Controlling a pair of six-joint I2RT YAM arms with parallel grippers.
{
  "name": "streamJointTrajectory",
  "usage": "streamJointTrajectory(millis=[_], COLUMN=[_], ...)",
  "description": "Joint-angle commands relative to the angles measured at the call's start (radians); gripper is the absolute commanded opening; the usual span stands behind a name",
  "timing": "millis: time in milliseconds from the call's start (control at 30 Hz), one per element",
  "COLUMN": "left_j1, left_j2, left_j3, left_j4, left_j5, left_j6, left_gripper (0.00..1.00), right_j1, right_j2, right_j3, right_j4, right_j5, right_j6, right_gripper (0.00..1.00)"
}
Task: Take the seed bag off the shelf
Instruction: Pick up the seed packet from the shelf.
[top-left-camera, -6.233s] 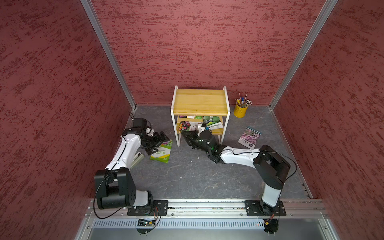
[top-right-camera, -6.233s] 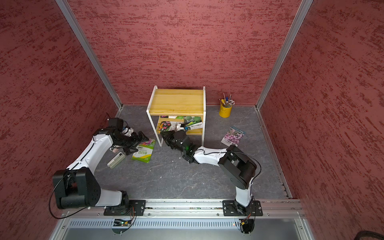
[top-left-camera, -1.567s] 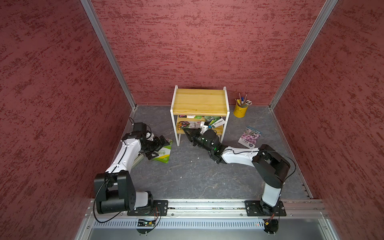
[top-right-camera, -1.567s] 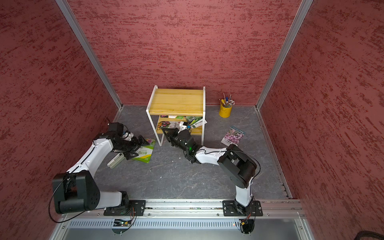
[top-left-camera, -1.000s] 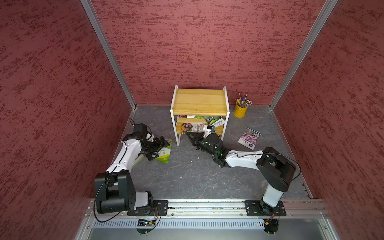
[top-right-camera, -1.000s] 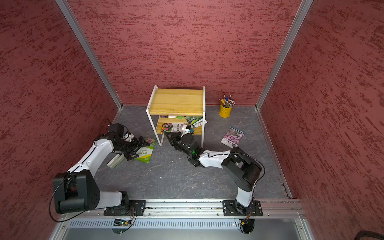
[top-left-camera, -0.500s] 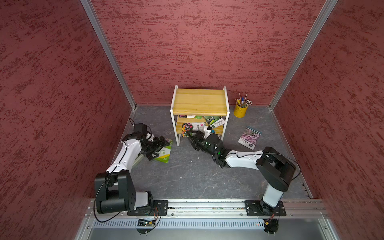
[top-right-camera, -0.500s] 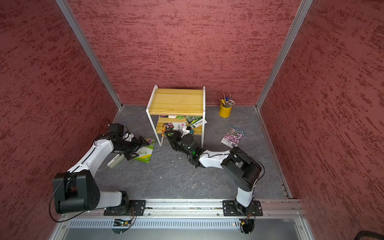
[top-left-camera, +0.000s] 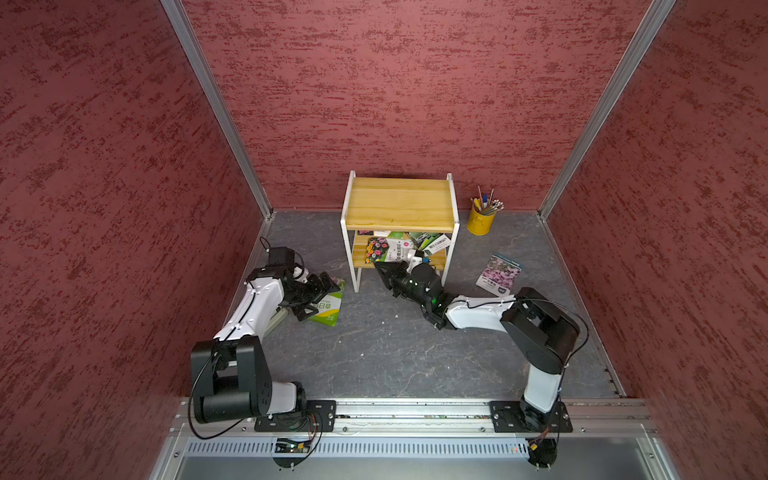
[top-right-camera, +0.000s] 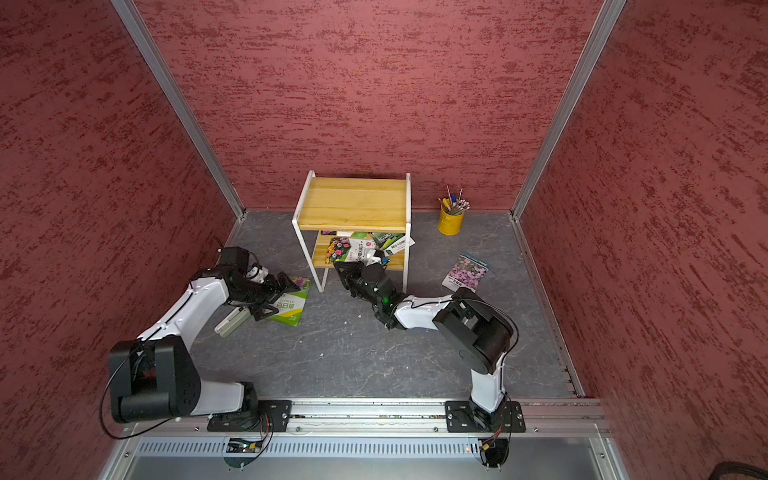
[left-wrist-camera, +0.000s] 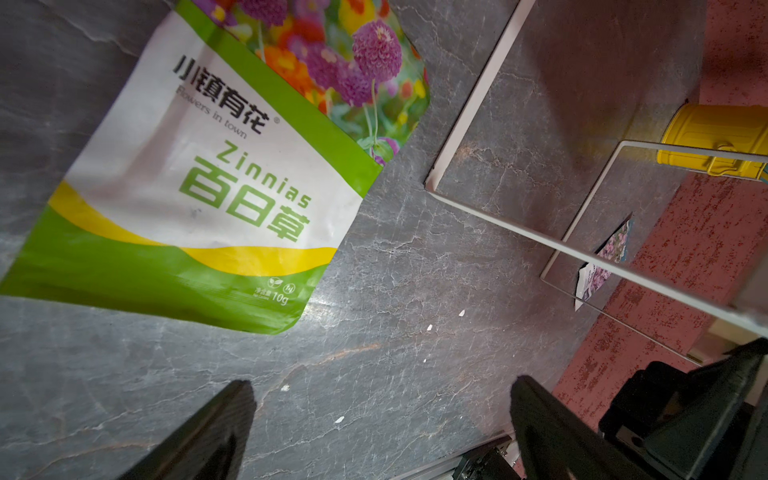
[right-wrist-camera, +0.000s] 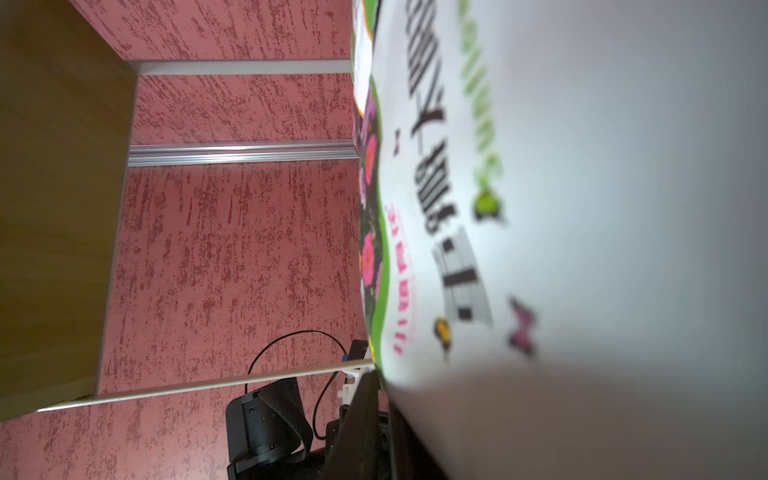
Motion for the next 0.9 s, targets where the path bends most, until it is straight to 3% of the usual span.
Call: streamJointTrajectory(millis=[0, 100, 600, 667, 733, 867], left_j1=[-0.005, -0.005, -0.009, -0.011, -0.012, -0.012], left_j2=[0.015, 0.022, 0.021, 0.019, 0.020, 0.022], left_j3=[0.010, 0.016, 0.019, 0.019, 0.020, 0.019], left_j4=[0.021, 0.022, 0.021, 0.021, 0.021, 0.023], left_j5=[0.009, 0.010, 0.007, 0.010, 0.009, 0.009], left_j6=[0.000, 0.001, -0.006, -0.008, -0.008, -0.008], left_gripper=[1.00, 1.00, 1.00, 1.00, 1.00, 1.00], right_j1=[-0.004, -0.002, 0.026, 0.026, 0.027, 0.027], right_j2=[0.000, -0.025, -0.097, -0.097, -0.101, -0.110], right_j3=[0.020, -0.007, -0.082, -0.084, -0.083, -0.094], right_j4=[0.001, -0.002, -0.020, -0.025, -0.038, -0.049], right_j5=[0.010, 0.012, -0.002, -0.006, -0.008, 0.006], right_j6=[0.007, 0.008, 0.009, 0.010, 0.007, 0.003], right_gripper=[0.04, 0.00, 0.02, 0.12, 0.35, 0.54])
